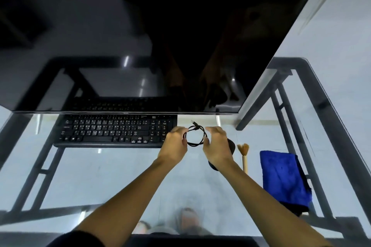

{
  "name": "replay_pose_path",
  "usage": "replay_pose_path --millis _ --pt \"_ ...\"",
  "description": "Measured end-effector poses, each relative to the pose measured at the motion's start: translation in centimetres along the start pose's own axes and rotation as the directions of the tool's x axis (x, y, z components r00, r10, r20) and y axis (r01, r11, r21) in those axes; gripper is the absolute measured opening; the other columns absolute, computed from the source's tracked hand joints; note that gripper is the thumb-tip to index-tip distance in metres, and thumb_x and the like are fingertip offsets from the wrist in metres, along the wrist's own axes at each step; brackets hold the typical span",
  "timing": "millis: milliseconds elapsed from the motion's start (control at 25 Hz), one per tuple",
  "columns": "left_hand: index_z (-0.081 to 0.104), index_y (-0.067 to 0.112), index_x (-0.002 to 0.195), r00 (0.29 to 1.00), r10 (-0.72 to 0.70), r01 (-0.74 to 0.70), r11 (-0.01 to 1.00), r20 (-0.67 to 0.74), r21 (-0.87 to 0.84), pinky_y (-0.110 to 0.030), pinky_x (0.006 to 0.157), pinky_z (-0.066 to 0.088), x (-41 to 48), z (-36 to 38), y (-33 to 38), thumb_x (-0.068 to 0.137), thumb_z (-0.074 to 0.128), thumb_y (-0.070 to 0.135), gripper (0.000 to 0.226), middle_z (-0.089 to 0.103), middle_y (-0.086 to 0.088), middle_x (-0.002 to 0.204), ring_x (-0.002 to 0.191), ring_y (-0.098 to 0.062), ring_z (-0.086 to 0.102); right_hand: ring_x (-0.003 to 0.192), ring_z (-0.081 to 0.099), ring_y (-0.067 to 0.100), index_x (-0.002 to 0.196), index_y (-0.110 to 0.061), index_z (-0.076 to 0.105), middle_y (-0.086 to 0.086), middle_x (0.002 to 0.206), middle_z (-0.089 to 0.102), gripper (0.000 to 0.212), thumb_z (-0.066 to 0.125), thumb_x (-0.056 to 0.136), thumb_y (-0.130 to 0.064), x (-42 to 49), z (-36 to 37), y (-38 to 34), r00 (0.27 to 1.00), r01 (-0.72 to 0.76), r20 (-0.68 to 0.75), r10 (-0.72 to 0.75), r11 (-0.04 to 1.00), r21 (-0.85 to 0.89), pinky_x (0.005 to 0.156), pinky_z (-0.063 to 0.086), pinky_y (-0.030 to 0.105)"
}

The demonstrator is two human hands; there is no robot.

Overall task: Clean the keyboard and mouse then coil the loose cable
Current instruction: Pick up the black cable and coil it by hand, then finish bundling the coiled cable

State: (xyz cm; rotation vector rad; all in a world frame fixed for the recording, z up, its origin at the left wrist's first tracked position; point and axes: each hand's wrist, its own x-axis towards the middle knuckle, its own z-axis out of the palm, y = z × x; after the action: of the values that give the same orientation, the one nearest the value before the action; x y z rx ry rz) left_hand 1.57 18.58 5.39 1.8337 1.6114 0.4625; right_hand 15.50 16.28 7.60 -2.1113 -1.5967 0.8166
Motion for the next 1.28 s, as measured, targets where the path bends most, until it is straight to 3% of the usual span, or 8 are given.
replay_pose_path --millis 240,560,680,840,960,1080,1200,1280 --pt "0.04 0.017 0.143 0.992 0.11 -0.095 0.973 -0.062 0.209 -0.025 0.106 0.037 -6.6 0.9 -3.4 0.094 0.045 0.008 0.05 0.036 0.006 0.151 0.137 -0.011 0.037 0.128 0.03 0.035 0.138 -0.018 0.034 0.018 0.144 0.021 0.057 0.051 0.091 -0.047 -4.0 1.8 1.9 0.971 -0.225 -0.143 0.194 0.941 -0.254 0.1 0.037 0.043" --pt "0.045 0.007 0.138 0.992 0.121 -0.123 0.896 0.031 0.426 -0.029 0.11 0.026 -8.8 1.1 -6.6 0.101 0.004 0.034 0.061 0.043 -0.005 0.147 0.132 -0.021 0.046 0.12 0.033 0.036 0.133 -0.021 0.044 0.018 0.141 0.026 0.057 0.06 0.081 -0.007 -4.5 3.2 2.0 0.957 -0.231 -0.18 0.228 0.973 0.007 0.105 0.037 0.044" --pt "0.05 0.006 0.134 0.984 0.176 -0.172 0.885 0.031 0.432 -0.035 0.104 0.042 -8.9 1.1 -6.3 0.098 0.038 0.026 0.043 0.047 -0.006 0.143 0.127 -0.022 0.051 0.125 0.035 0.035 0.134 -0.018 0.046 0.016 0.141 0.028 0.056 0.061 0.082 -0.002 -4.4 3.7 1.8 0.972 -0.14 -0.181 0.15 0.988 0.067 0.106 0.04 0.045" --pt "0.06 0.007 0.123 0.978 0.204 -0.205 0.88 0.05 0.427 -0.029 0.09 0.051 -7.0 0.6 -4.5 0.064 0.078 0.009 0.061 0.061 -0.005 0.128 0.11 -0.02 0.062 0.115 0.049 0.032 0.131 -0.012 0.047 0.012 0.133 0.028 0.054 0.067 0.082 -0.003 -3.0 3.8 1.0 0.971 -0.083 -0.208 0.114 0.985 0.154 0.104 0.044 0.038" --pt "0.031 0.007 0.145 0.952 0.285 -0.306 0.861 0.114 0.407 -0.026 0.114 0.022 -4.4 0.8 -3.1 0.086 0.056 0.003 0.065 0.034 -0.006 0.152 0.139 -0.02 0.034 0.117 0.049 0.03 0.134 -0.011 0.046 0.011 0.135 0.031 0.056 0.069 0.083 -0.01 -2.3 3.6 1.0 0.976 -0.067 -0.2 0.086 0.993 0.097 0.105 0.043 0.037" --pt "0.01 0.008 0.15 0.953 0.26 -0.303 0.809 0.155 0.504 -0.028 0.118 -0.001 -2.4 1.6 -2.6 0.097 0.037 0.01 0.059 0.013 -0.005 0.159 0.147 -0.017 0.008 0.125 0.04 0.031 0.138 -0.014 0.042 0.012 0.139 0.03 0.059 0.067 0.085 -0.015 -2.3 3.5 1.5 0.984 -0.043 -0.175 0.034 0.998 -0.045 0.105 0.043 0.041" --pt "0.037 0.006 0.142 0.943 0.311 -0.326 0.783 0.121 0.529 -0.03 0.117 0.015 -2.0 2.0 -2.8 0.088 0.052 0.004 0.056 0.043 -0.011 0.143 0.136 -0.024 0.036 0.132 0.033 0.03 0.14 -0.012 0.04 0.012 0.145 0.027 0.058 0.063 0.087 -0.01 -1.8 3.3 1.9 0.99 -0.02 -0.14 0.016 1.0 -0.022 0.11 0.036 0.037" --pt "0.066 0.009 0.114 0.919 0.377 -0.38 0.763 0.117 0.524 -0.027 0.1 0.044 -2.2 2.0 -3.1 0.06 0.077 0.001 0.056 0.065 -0.005 0.103 0.101 -0.022 0.061 0.133 0.035 0.029 0.14 -0.011 0.042 0.012 0.147 0.029 0.057 0.065 0.087 -0.012 -1.2 2.9 1.8 0.992 -0.006 -0.127 0.008 1.0 0.016 0.112 0.034 0.036"
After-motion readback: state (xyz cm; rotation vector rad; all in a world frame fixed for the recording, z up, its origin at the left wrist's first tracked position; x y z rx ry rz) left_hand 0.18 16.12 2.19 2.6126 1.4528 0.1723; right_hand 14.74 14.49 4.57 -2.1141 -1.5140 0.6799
